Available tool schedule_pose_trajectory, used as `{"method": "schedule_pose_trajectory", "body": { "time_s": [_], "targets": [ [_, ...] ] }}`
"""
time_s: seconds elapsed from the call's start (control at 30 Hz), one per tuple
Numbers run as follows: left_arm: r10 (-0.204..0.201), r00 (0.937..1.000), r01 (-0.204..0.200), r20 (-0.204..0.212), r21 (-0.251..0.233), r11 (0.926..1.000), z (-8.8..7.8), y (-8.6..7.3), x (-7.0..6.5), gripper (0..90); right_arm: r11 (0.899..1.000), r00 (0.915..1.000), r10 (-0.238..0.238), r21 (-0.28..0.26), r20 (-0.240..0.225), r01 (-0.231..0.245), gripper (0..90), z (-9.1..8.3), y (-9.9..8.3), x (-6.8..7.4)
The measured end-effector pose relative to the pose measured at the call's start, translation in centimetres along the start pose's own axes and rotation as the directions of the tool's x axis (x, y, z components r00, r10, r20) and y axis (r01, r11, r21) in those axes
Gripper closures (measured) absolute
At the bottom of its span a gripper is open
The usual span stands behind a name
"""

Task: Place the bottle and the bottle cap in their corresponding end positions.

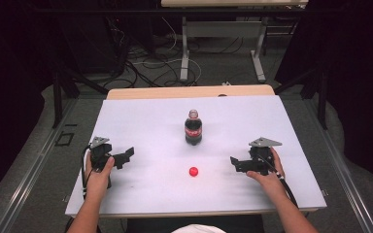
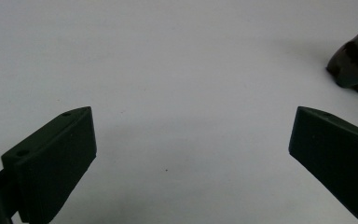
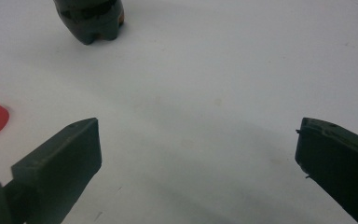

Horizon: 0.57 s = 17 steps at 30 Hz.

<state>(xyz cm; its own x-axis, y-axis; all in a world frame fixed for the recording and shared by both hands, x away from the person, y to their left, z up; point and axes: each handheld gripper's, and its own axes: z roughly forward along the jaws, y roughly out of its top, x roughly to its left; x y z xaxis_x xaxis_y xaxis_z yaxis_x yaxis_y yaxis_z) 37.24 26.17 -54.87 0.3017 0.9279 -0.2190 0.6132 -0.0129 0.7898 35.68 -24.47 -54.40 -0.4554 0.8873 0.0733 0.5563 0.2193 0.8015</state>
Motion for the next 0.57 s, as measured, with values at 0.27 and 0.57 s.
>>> {"method": "schedule_pose_trajectory", "body": {
  "time_s": [0.27, 0.57],
  "targets": [
    [-0.002, 0.9999, 0.002, -0.011, 0.015, 0.9999, 0.22, -0.25, 0.23, 1.7, 1.000, 1.0000, -0.002, 0.002, -0.006, 0.002, 0.0, 0.12, -0.06, 0.02],
    [-0.008, 0.9998, 0.008, -0.017, 0.011, 0.9999, 0.38, -0.32, 0.34, 1.8, 1.000, 1.0000, -0.005, 0.005, -0.004, 0.005, 0.0, 0.17, -0.10, -0.08]
  ]
}}
